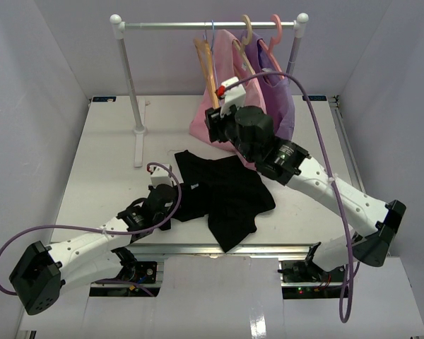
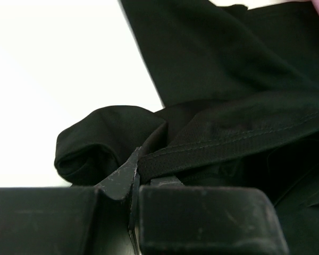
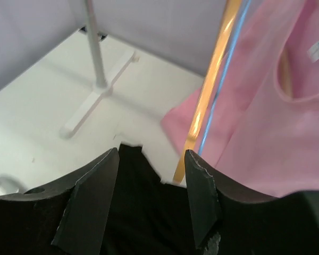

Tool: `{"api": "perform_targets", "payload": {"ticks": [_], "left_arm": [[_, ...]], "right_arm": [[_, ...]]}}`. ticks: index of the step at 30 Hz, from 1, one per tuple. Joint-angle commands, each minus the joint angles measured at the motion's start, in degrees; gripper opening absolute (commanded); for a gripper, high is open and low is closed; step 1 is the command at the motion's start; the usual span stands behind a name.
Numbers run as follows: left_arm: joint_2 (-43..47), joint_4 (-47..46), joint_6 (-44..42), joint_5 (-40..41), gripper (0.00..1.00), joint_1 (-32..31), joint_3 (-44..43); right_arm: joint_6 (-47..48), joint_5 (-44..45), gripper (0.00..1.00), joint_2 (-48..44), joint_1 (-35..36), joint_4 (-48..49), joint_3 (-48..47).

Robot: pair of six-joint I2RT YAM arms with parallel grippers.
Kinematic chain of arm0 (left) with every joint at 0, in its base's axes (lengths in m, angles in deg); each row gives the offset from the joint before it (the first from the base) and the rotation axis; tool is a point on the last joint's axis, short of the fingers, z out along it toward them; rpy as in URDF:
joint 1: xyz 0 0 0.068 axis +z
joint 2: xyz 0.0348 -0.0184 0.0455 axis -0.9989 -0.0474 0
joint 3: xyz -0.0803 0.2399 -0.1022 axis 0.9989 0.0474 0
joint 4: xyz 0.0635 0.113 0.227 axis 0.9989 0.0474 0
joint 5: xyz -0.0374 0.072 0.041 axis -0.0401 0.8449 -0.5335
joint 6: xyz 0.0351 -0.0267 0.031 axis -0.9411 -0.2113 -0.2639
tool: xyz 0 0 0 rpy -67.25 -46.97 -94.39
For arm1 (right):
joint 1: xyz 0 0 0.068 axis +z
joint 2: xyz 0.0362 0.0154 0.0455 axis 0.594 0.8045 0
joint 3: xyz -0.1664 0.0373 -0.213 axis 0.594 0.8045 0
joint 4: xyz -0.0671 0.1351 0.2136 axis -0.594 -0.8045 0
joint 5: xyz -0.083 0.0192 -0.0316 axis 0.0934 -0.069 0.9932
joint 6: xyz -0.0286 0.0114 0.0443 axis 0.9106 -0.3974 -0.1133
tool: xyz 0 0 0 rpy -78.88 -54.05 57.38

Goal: Place the t-shirt on the hanger

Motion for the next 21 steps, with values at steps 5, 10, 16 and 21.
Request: {"api": "perform_targets", "payload": {"ticks": [5, 10, 16, 21], "left_arm": [[-0.2, -1.6, 0.0, -1.6, 0.0, -0.3, 0.4], [-1.8, -1.9, 0.0, -1.6, 0.0, -0.2, 0.1], [-3.8, -2.2, -0.3, -1.9, 0.0, -0.3, -0.6], [-4.6, -2.2, -0.4, -1.9, 0.0, -0.3, -0.8]], "right_arm": [[5.8, -4.2, 0.59, 9.2, -7.9, 1.5, -14.0], [7.0, -5.0, 0.59, 13.6, -9.4, 0.6, -18.3], [7.1, -6.9, 0.6, 15.7, -11.3, 0.6, -18.4], [7.2, -6.5, 0.59, 16.9, -12.1, 0.7, -18.1]]}}
